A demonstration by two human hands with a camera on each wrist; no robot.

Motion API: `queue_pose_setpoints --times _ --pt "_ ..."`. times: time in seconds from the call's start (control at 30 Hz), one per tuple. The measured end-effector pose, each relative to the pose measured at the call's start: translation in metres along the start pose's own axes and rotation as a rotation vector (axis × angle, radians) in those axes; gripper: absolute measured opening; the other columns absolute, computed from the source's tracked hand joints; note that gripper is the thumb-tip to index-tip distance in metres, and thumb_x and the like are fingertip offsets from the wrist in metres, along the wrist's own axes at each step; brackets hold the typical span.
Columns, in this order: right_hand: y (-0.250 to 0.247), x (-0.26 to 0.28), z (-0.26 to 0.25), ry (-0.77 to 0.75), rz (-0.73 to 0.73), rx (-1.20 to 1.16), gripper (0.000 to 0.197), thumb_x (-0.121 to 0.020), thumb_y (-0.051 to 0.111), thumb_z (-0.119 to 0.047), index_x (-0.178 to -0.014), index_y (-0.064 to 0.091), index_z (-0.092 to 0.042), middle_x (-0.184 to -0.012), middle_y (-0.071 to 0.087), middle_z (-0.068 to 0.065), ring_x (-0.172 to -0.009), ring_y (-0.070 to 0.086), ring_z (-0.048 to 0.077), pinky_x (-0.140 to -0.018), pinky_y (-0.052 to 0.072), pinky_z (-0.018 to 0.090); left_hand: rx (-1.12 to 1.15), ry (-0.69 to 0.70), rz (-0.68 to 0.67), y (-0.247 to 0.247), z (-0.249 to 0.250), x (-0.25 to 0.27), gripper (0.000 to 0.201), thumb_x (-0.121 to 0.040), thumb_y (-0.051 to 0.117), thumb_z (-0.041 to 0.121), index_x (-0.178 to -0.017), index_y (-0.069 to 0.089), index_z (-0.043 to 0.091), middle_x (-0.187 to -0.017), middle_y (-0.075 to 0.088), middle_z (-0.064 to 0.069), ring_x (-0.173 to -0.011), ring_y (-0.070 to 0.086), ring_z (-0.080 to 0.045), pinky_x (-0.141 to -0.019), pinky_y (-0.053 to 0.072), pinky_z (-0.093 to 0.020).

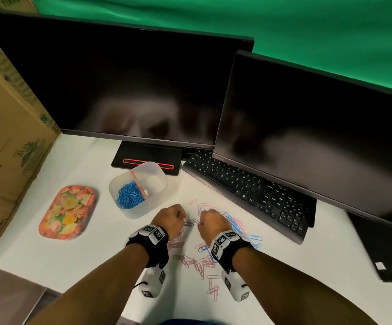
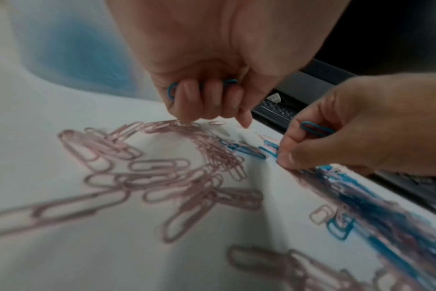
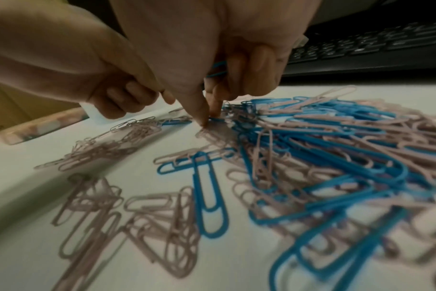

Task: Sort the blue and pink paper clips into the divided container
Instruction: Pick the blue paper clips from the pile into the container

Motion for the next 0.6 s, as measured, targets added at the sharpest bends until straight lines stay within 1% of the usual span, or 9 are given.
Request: queue_pose_setpoints --times 0.07,0.13,0.23,0.3,0.37,0.43,0.5,0.57,0.6 --pt "0.000 0.000 -0.004 0.005 -0.005 0.046 0.028 -0.095 0.046 -0.018 -0.121 0.056 -0.010 -0.125 0.054 0.012 -0.114 0.057 0.030 -0.092 0.048 0.036 -0.179 0.071 -0.025 0.002 0.004 -0.001 0.015 -0.091 0.050 0.024 -0.102 0.060 0.025 -0.099 0.069 -0.003 -0.094 0.064 -0.024 -0.083 0.052 -0.031" --pt "0.002 0.001 -0.006 0.008 0.007 0.054 0.029 -0.095 0.045 -0.016 -0.122 0.056 -0.010 -0.125 0.054 0.012 -0.114 0.058 0.030 -0.092 0.048 0.036 -0.325 0.120 -0.048 0.006 0.006 0.001 0.017 -0.091 0.053 0.028 -0.106 0.059 0.026 -0.105 0.067 -0.001 -0.097 0.063 -0.022 -0.084 0.053 -0.034" --pt "0.000 0.006 -0.002 0.023 0.058 -0.030 0.026 -0.095 0.044 -0.019 -0.115 0.059 -0.012 -0.119 0.057 0.011 -0.108 0.059 0.029 -0.086 0.050 0.033 -0.368 0.118 -0.043 0.007 0.003 -0.001 0.016 -0.090 0.055 0.028 -0.104 0.061 0.023 -0.109 0.063 -0.001 -0.099 0.061 -0.023 -0.086 0.052 -0.035" --pt "-0.003 0.009 0.004 0.031 0.100 -0.144 0.021 -0.092 0.048 -0.022 -0.104 0.063 -0.013 -0.111 0.061 0.010 -0.099 0.061 0.028 -0.077 0.050 0.028 -0.332 0.119 -0.034 0.008 0.000 -0.003 0.013 -0.088 0.055 0.025 -0.099 0.062 0.024 -0.108 0.062 -0.002 -0.098 0.061 -0.023 -0.086 0.052 -0.035" --pt "-0.006 0.013 0.012 0.058 0.112 -0.256 0.017 -0.089 0.051 -0.021 -0.095 0.064 -0.013 -0.101 0.063 0.008 -0.087 0.060 0.026 -0.068 0.044 0.023 -0.261 0.111 -0.026 0.009 -0.003 -0.002 0.010 -0.086 0.056 0.024 -0.093 0.063 0.024 -0.105 0.062 -0.002 -0.097 0.061 -0.023 -0.086 0.051 -0.033" --pt "-0.009 0.018 0.021 0.089 0.121 -0.385 0.012 -0.085 0.054 -0.018 -0.089 0.065 -0.014 -0.091 0.067 0.006 -0.078 0.060 0.024 -0.066 0.047 0.023 -0.168 0.106 -0.016 0.008 -0.004 -0.001 0.005 -0.085 0.058 0.023 -0.084 0.062 0.026 -0.099 0.064 -0.002 -0.094 0.062 -0.023 -0.084 0.050 -0.029" --pt "-0.012 0.021 0.029 0.115 0.139 -0.523 0.007 -0.082 0.058 -0.014 -0.084 0.065 -0.016 -0.082 0.067 0.002 -0.076 0.063 0.022 -0.068 0.053 0.025 -0.042 0.090 -0.017 0.006 -0.006 -0.001 0.013 -0.084 0.061 0.022 -0.074 0.057 0.028 -0.087 0.067 0.002 -0.085 0.063 -0.019 -0.077 0.050 -0.024" --pt "-0.012 0.023 0.035 0.150 0.137 -0.620 0.014 -0.082 0.057 -0.010 -0.084 0.066 -0.021 -0.078 0.065 -0.002 -0.075 0.062 0.018 -0.068 0.049 0.021 0.079 0.066 -0.042 0.004 -0.007 0.001 0.015 -0.084 0.063 0.019 -0.072 0.058 0.026 -0.077 0.067 0.006 -0.076 0.063 -0.014 -0.070 0.046 -0.018" --pt "-0.010 0.023 0.038 0.168 0.129 -0.666 0.019 -0.082 0.055 -0.008 -0.087 0.067 -0.022 -0.080 0.064 -0.003 -0.075 0.060 0.016 -0.067 0.045 0.019 0.127 0.065 -0.067 0.005 -0.007 0.002 0.014 -0.083 0.064 0.017 -0.073 0.060 0.024 -0.075 0.068 0.007 -0.073 0.063 -0.012 -0.068 0.046 -0.017"
Point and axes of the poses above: each hand's wrist, its own x-axis away from the middle knuckle, its own y-axis out of the palm, z = x × y, the point moved 6 cm from there along -x, towards the middle knuckle
